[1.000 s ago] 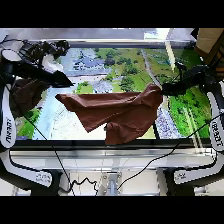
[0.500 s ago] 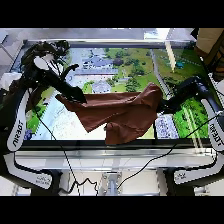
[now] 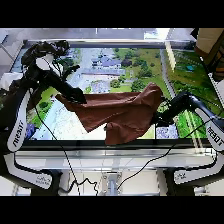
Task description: Fold the shirts.
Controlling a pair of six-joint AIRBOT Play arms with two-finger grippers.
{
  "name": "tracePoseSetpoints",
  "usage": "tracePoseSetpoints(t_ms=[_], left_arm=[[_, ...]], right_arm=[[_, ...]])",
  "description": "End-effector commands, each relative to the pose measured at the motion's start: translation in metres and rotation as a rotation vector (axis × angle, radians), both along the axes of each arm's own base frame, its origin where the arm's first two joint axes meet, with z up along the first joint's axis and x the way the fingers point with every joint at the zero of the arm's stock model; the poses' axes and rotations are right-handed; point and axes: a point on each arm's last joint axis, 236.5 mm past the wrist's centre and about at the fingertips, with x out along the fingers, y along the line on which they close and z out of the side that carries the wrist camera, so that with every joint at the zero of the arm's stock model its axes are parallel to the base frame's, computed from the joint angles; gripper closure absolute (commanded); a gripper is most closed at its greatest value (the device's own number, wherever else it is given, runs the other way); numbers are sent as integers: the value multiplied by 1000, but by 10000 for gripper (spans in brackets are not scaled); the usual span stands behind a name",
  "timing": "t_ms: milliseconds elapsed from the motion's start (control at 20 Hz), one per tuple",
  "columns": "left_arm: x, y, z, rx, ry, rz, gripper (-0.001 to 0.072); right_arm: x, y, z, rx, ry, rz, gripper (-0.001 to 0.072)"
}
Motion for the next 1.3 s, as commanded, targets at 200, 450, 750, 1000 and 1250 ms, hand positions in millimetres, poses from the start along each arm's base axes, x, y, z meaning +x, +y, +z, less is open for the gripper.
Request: tracePoseSetpoints(t_ms=[200,450,750,1000,1250], left_arm=[[1,3,-3,19,-6,0,358],[5,28,-18,139,-26,-2,358],[6,35,-21,165,-25,5,358],[-1,29,-26,139,18,23,212],[26,104,-63,484,-85,99,203]], right_arm=[[29,16,-20,37,-105,-184,239],[38,17,-24,18,-143,-192,297],[54,30,-29,-20,-236,-147,654],[49,46,-29,-8,-263,-55,680],[48,47,-28,-2,-257,-55,680]])
